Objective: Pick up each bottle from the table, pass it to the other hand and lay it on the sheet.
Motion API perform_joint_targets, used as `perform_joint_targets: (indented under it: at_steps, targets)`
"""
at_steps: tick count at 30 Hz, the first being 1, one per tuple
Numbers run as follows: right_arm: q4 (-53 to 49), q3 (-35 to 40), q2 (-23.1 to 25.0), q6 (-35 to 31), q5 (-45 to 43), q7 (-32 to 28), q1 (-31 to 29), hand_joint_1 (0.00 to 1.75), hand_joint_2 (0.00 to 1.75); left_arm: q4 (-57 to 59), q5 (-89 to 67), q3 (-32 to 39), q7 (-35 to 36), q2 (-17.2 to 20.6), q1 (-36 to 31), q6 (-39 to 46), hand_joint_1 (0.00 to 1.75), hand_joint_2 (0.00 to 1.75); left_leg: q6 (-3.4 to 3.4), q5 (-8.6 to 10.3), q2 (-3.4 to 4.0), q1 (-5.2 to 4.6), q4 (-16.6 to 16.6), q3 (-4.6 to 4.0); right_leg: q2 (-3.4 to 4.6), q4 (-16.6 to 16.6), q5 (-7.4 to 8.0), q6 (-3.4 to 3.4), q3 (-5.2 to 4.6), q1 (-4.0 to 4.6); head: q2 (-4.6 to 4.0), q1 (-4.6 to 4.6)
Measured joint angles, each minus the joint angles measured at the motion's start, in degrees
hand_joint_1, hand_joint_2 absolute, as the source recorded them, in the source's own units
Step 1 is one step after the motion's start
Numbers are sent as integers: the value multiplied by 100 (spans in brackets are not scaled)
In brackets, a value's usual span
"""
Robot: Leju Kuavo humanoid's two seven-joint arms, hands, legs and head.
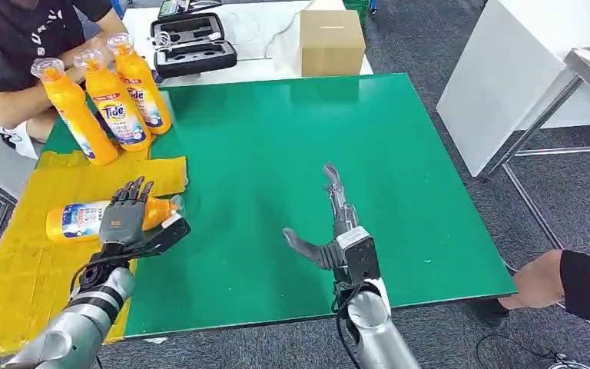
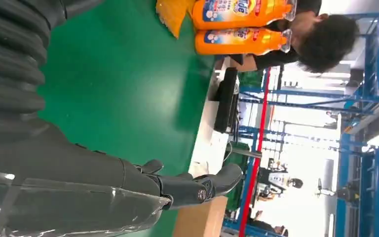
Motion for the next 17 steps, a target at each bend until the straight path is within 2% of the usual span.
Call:
perform_joint_targets:
  at_steps: [2,4,5,6,12,13,15,16,17]
  targets:
    - [-15,-48,-4,-17,0,0,61,0,175,-58,1224,291,-1051,-186,41,-669,0,175,0,0,-2,-1,0,-2,-1,0,0,0,0,-1,0,2]
    - [-113,-139,-9,24,0,72,211,0,175,-445,2413,448,-1478,-412,264,-1847,0,175,3,-3,-3,-7,0,-3,-1,-1,-1,1,2,-5,0,2]
    - [-205,-216,-20,92,0,133,319,0,175,-896,3075,396,-1450,-509,489,-2524,0,175,1,-8,0,-9,0,-4,-1,-1,-1,1,1,-7,0,0]
    - [-256,-271,-31,134,0,151,408,0,175,-1243,3370,328,-1372,-586,673,-2794,0,175,-3,-12,0,-9,0,-6,0,-2,-1,1,-2,-7,0,2]
    - [-439,-483,-66,245,24,188,630,0,175,-2267,3983,-18,-1194,-756,1194,-2918,0,175,-3,-16,2,-7,0,-19,1,-4,-2,1,-19,-2,0,-2]
    - [-457,-507,-66,256,26,197,649,0,175,-2352,4140,-55,-1211,-752,1237,-3069,0,175,-4,-15,3,-6,0,-18,1,-4,-2,1,-18,-1,0,0]
    - [-553,-597,-85,348,-22,304,753,0,175,-2720,4860,-195,-1178,-745,1489,-3923,0,175,-4,-15,2,-5,-1,-16,1,-3,-3,0,-15,1,0,-2]
    - [-622,-657,-109,406,-37,371,832,0,0,-3004,5175,-292,-1109,-728,1683,-4333,0,175,-5,-15,3,-5,-2,-17,1,-2,-6,-4,-14,1,0,0]
    - [-703,-734,-137,482,-55,424,926,0,0,-3309,5462,-404,-1019,-699,1913,-4703,0,175,-6,-17,4,-4,-2,-17,1,-2,-8,-6,-15,0,0,0]
